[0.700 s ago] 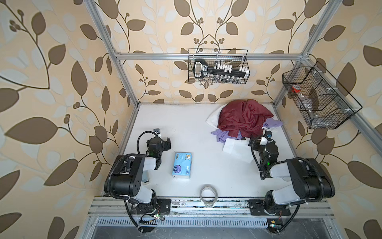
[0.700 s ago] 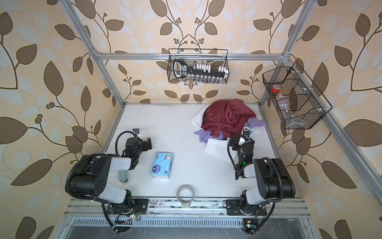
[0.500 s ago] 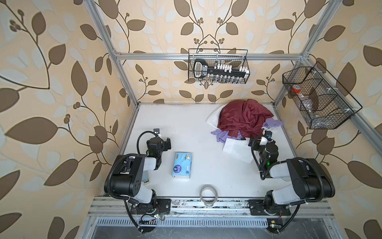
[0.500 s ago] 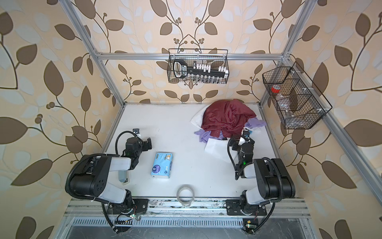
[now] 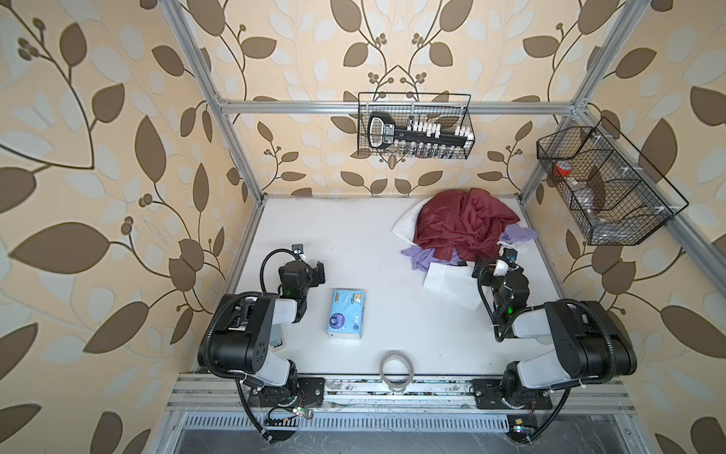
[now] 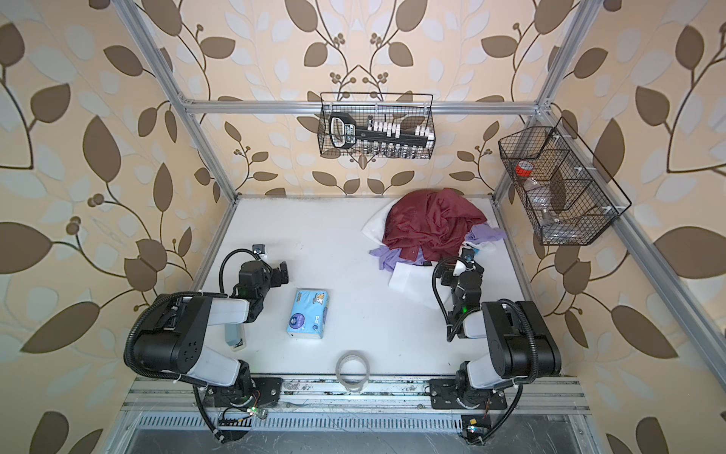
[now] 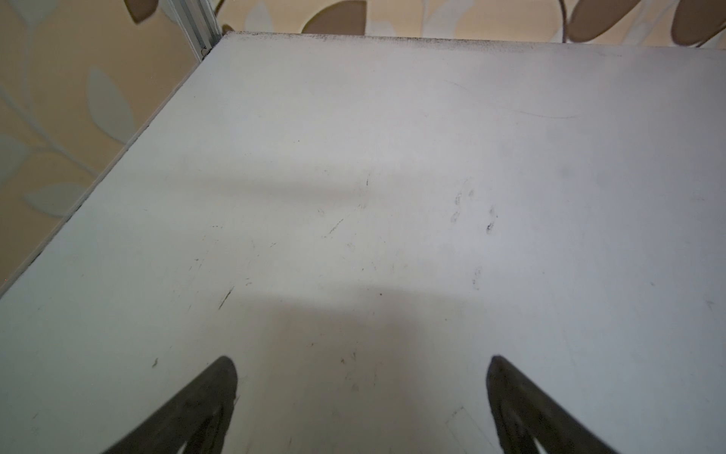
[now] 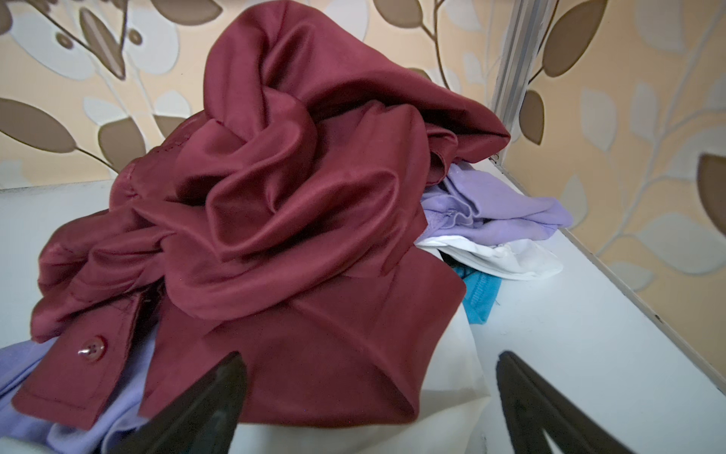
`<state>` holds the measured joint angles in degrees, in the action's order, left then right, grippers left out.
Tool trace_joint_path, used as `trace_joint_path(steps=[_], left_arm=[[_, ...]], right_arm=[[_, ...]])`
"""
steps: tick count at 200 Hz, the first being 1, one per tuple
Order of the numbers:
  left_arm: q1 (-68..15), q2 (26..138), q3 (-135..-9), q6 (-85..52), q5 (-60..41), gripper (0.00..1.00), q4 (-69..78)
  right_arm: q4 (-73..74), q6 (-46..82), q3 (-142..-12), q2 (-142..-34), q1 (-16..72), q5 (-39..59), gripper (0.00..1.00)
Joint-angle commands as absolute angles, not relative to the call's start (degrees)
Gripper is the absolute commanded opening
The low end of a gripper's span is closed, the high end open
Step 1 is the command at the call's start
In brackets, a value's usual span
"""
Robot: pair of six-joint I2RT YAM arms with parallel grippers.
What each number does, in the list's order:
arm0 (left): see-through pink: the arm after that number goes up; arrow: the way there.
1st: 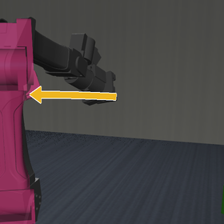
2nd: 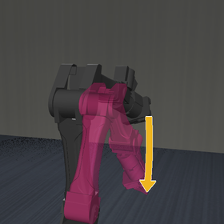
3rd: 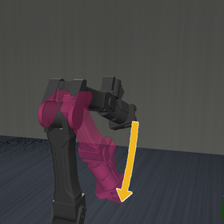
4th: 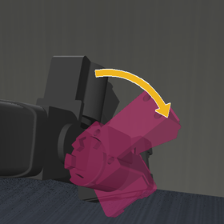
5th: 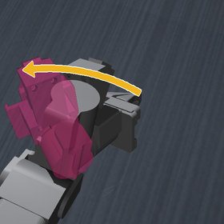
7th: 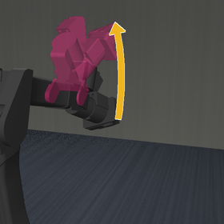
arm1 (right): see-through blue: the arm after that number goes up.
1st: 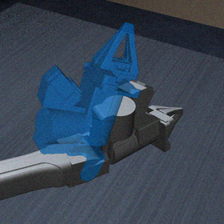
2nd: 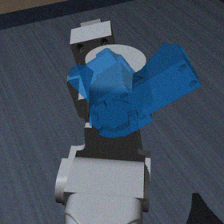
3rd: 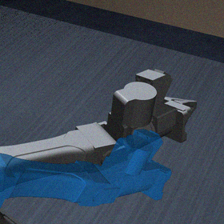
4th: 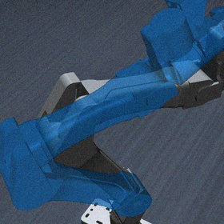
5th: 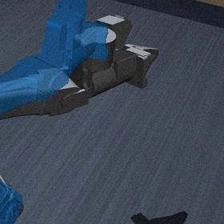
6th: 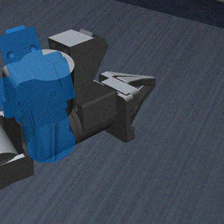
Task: Pick out a specific cloth from the pile
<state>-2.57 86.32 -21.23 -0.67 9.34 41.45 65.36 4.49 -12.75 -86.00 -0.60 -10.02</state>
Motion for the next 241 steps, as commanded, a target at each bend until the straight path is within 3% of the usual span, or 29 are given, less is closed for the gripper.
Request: trace_joint_path(steps=[1, 90, 128, 161, 194, 241], left_arm=[[-2.3, 85.9, -22.2, -1.4, 8.7, 0.99, 42.3], [-2.3, 85.4, -21.9, -1.3, 9.2, 0.99, 42.9], [-3.1, 73.3, -27.6, -4.1, 15.5, 0.97, 24.8], [-3.4, 63.4, -31.2, -10.2, 4.9, 0.98, 12.7], [-4.1, 57.6, -34.8, -13.5, -10.4, 0.98, 3.9], [-8.1, 54.4, -36.6, -11.6, -27.8, 0.99, 1.9]], right_arm=[[66.1, 5.2, -12.7, -85.7, -0.6, -9.5, 1.00], [65.9, 5.1, -12.9, -85.1, -0.4, -10.0, 1.00], [40.4, 6.4, -21.5, -74.9, 0.0, -15.1, 1.00], [16.4, 10.5, -31.3, -70.7, 0.5, -17.6, 1.00], [2.4, 13.1, -38.1, -67.9, 3.8, -17.9, 1.00], [-10.2, 12.7, -47.3, -69.0, 11.2, -5.6, 0.99]])
